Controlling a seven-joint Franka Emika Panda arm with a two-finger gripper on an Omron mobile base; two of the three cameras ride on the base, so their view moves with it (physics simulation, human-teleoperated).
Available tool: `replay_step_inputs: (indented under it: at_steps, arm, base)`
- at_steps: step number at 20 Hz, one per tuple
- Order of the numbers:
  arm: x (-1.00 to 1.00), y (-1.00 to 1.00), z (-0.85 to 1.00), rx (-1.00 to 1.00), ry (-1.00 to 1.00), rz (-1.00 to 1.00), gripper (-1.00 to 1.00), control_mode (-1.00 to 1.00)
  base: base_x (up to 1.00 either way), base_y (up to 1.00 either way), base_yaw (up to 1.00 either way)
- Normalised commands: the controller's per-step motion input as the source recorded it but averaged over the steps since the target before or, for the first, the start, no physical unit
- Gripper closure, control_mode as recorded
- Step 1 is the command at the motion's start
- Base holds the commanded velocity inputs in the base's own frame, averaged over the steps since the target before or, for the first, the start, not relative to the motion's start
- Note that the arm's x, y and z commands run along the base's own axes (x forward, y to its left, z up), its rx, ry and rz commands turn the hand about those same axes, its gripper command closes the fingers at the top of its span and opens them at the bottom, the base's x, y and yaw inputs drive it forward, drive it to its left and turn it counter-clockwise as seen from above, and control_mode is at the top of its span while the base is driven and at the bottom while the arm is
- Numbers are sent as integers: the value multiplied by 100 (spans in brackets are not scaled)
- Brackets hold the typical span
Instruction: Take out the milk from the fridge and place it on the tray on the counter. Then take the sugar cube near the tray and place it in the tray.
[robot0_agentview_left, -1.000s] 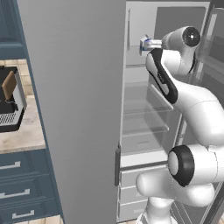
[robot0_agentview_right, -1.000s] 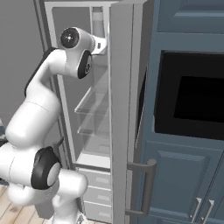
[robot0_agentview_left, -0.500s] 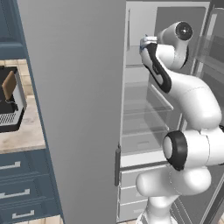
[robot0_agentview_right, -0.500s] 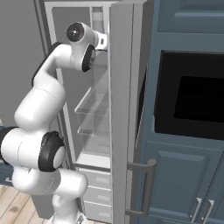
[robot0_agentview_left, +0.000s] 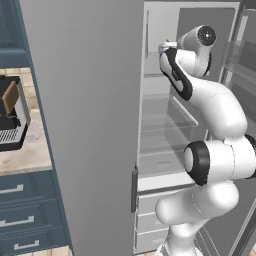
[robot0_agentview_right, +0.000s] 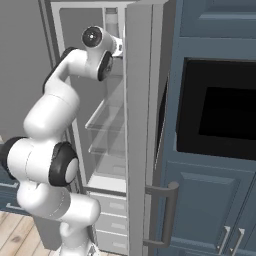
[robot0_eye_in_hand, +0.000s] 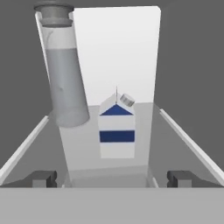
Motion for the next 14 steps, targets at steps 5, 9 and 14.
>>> replay_step_inputs:
  at_steps: [5,9,14]
  arm:
    - [10,-9,-6,0,0,3,-100,-100]
    - [7,-6,-9,0,0,2,-100,-100]
    - [16,0,-6,0,0,1,-100,-100]
  base:
    - [0,0,0]
    - [0,0,0]
    - [0,0,0]
